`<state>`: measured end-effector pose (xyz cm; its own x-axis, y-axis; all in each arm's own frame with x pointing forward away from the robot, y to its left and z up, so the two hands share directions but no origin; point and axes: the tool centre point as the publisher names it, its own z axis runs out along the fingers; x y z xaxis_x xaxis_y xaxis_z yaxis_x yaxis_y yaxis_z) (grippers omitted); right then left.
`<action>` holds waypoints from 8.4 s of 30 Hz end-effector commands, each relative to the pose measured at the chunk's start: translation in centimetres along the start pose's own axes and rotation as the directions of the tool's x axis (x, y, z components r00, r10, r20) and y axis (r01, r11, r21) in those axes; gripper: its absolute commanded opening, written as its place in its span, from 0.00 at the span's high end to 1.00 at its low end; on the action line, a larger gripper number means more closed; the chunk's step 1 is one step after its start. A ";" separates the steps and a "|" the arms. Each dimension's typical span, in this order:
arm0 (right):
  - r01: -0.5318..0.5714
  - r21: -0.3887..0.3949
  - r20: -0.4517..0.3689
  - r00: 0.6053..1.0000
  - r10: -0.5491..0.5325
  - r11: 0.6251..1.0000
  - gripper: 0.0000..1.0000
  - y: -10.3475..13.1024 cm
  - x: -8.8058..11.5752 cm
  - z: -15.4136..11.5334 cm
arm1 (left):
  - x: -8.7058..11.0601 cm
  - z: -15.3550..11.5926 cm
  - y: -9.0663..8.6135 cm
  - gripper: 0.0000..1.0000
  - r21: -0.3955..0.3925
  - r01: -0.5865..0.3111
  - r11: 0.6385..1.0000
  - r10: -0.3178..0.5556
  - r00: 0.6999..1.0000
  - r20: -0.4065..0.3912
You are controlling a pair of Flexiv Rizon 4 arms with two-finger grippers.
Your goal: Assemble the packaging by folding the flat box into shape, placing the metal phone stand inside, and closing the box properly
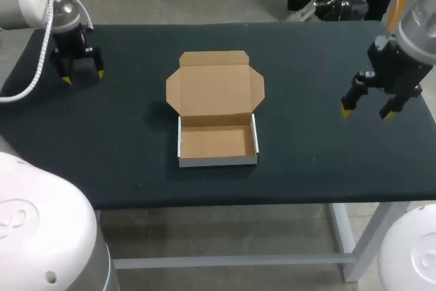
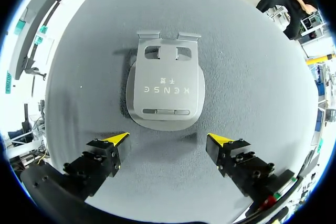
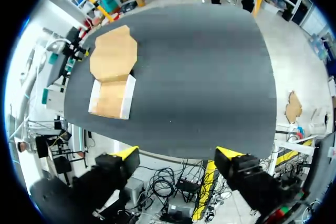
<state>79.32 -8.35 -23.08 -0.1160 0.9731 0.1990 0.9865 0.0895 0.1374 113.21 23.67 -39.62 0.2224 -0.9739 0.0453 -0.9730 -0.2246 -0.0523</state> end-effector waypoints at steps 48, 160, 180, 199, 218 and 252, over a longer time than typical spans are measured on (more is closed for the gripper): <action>0.001 0.005 0.000 1.000 -0.001 1.000 0.00 0.0 0.0 -0.2 | 0.2 0.6 -4.8 0.22 0.004 0.015 1.000 -0.015 1.000 0.026; 0.756 -0.319 -0.090 0.577 -0.812 0.572 0.00 -1.5 4.0 5.0 | 8.0 -14.6 21.5 1.00 0.110 -0.243 0.964 0.241 0.970 0.029; 0.756 -0.319 -0.090 0.577 -0.812 0.572 0.00 -1.5 4.0 5.0 | 14.8 -15.6 27.9 1.00 0.106 -0.378 0.920 0.381 0.924 -0.012; 0.756 -0.319 -0.090 0.577 -0.812 0.572 0.00 -1.5 4.0 5.0 | 23.0 -14.1 33.0 1.00 0.087 -0.454 0.887 0.456 0.890 -0.009; 0.756 -0.319 -0.090 0.577 -0.812 0.572 0.00 -1.5 4.0 5.0 | 29.0 -9.9 35.2 1.00 0.082 -0.503 0.860 0.503 0.864 0.028; 0.756 -0.319 -0.090 0.577 -0.812 0.572 0.00 -1.5 4.0 5.0 | 33.0 -2.3 34.6 1.00 0.069 -0.601 0.796 0.600 0.799 0.038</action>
<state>77.97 -3.31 -27.54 -0.8763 0.4741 0.0859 0.4420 0.7199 0.5352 86.21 -15.63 -37.17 -0.4046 -0.9141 -0.0263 -0.9030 0.4039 -0.1464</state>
